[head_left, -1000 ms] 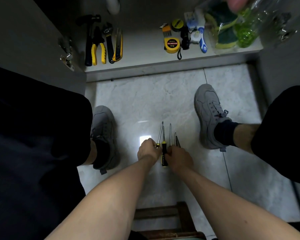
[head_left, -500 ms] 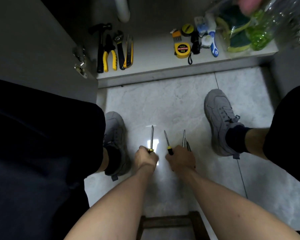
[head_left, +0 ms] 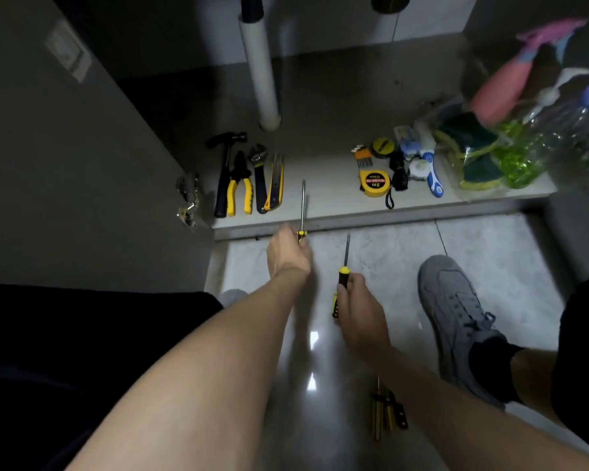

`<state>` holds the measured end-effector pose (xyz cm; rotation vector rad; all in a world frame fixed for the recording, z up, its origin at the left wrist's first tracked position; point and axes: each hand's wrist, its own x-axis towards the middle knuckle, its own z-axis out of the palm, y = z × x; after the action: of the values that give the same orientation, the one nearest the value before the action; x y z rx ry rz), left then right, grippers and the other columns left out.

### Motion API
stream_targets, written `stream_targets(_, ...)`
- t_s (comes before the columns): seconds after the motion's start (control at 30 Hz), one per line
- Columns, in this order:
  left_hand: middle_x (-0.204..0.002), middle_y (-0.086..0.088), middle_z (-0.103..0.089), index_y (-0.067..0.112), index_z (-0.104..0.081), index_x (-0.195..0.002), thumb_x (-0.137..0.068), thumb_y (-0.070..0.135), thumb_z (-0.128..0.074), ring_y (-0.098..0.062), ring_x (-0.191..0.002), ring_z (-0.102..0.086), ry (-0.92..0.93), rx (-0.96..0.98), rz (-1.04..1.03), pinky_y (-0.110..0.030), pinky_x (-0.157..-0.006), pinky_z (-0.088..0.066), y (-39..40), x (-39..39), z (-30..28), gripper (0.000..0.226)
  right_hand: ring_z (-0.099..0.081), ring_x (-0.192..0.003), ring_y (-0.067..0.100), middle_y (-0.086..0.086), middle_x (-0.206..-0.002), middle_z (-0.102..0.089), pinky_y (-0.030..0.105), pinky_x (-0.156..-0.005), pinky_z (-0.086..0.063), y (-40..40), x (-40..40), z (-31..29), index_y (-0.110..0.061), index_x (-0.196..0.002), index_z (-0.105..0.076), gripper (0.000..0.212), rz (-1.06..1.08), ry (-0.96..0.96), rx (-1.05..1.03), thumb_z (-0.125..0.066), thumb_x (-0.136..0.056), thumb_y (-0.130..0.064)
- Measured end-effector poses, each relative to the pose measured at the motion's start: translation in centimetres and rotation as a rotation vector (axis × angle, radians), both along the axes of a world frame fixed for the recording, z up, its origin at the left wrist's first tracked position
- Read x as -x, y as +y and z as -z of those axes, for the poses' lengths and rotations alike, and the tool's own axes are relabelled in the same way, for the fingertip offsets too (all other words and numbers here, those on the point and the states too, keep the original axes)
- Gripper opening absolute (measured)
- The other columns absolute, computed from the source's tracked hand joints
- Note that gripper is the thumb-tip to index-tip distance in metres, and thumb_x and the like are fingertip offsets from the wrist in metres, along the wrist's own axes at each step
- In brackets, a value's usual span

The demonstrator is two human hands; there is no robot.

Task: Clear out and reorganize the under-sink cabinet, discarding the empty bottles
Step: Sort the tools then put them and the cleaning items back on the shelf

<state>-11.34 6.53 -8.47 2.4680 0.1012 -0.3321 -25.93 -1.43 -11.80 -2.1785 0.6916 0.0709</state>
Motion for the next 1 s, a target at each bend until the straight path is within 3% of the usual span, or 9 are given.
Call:
stream_targets(0.17, -0.113, -0.014, -0.067, 0.013, -0.067, -0.111, -0.092, 0.018, -0.062, -0.033, -0.109, -0.061, -0.079, -0.095, 0.053, -0.033, -0.083, -0.048, -2.9, -7.9, -2.1, 0.02, -0.062, -0.086, 0.031, 0.006, -0.091, -0.062, 0.048, -0.075, -0.051, -3.5, -8.0, -2.7, -0.016, -0.105, -0.046, 0.022, -0.081, -0.103, 0.13, -0.04, -0.105, -0.038)
stream_targets(0.4, -0.117, -0.015, -0.066, 0.012, -0.071, -0.111, -0.088, 0.017, -0.068, -0.035, -0.112, -0.062, -0.104, -0.271, 0.159, -0.036, -0.08, -0.052, -5.4, -13.9, -2.4, 0.024, -0.061, -0.087, 0.031, 0.007, -0.094, -0.065, 0.041, -0.073, -0.049, -7.5, -17.2, -3.6, -0.016, -0.108, -0.048, 0.024, -0.044, -0.059, 0.182, -0.044, -0.104, -0.039)
stream_targets(0.53, -0.113, -0.015, -0.067, 0.01, -0.071, -0.108, -0.086, 0.01, -0.067, -0.034, -0.109, -0.063, -0.112, -0.36, 0.202, -0.035, -0.075, -0.052, -5.4, -14.7, -1.6, 0.022, -0.063, -0.09, 0.033, 0.008, -0.095, -0.068, 0.04, -0.072, -0.049, -8.3, -19.1, -2.8, -0.016, -0.11, -0.051, 0.026, -0.111, 0.011, 0.231, -0.046, -0.102, -0.04)
stream_targets(0.8, -0.098, -0.015, -0.067, 0.009, -0.072, -0.092, -0.083, 0.021, -0.07, -0.033, -0.096, -0.065, -0.09, -0.307, 0.183, -0.031, -0.062, -0.042, -4.8, -15.3, -0.9, 0.015, -0.066, -0.093, 0.034, 0.01, -0.099, -0.069, 0.036, -0.067, -0.042, -7.8, -21.5, -1.5, -0.016, -0.111, -0.056, 0.033, -0.039, 0.029, 0.312, -0.047, -0.099, -0.045)
stream_targets(1.0, -0.099, -0.013, -0.069, 0.014, -0.072, -0.094, -0.083, 0.028, -0.068, -0.035, -0.097, -0.066, -0.176, -0.381, 0.193, -0.031, -0.062, -0.04, -4.1, -15.1, -0.4, 0.019, -0.067, -0.095, 0.033, 0.008, -0.102, -0.07, 0.037, -0.069, -0.049, -7.3, -22.3, -1.2, -0.015, -0.116, -0.055, 0.042, -0.016, 0.044, 0.346, -0.05, -0.096, -0.053)
